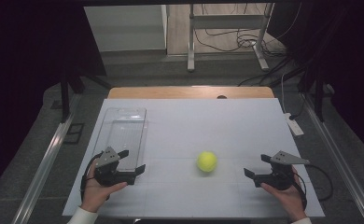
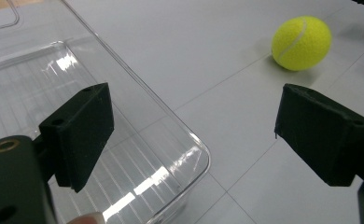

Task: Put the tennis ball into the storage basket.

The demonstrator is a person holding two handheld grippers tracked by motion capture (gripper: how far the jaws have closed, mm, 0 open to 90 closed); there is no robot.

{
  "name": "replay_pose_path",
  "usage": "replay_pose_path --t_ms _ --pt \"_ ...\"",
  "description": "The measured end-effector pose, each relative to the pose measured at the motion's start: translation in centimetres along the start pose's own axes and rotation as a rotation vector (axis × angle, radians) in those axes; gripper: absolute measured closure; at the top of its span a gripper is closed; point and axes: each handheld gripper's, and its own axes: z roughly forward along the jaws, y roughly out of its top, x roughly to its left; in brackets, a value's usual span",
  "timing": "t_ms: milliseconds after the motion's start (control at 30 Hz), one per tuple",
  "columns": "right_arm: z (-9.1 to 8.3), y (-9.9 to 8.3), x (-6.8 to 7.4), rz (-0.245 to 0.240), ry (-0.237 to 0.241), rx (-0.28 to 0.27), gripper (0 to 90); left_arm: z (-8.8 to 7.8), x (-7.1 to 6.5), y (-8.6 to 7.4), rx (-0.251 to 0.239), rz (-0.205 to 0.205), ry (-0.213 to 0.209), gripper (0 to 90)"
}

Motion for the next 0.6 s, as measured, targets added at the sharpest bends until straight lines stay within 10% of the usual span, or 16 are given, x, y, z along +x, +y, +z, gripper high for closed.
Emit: replay_pose_path --t_ms 600 --pt "-0.15 -0.24 -0.10 0.005 -0.009 0.007 6.9 -0.14 -0.07 -0.04 -0.005 -0.002 -0.007 12.1"
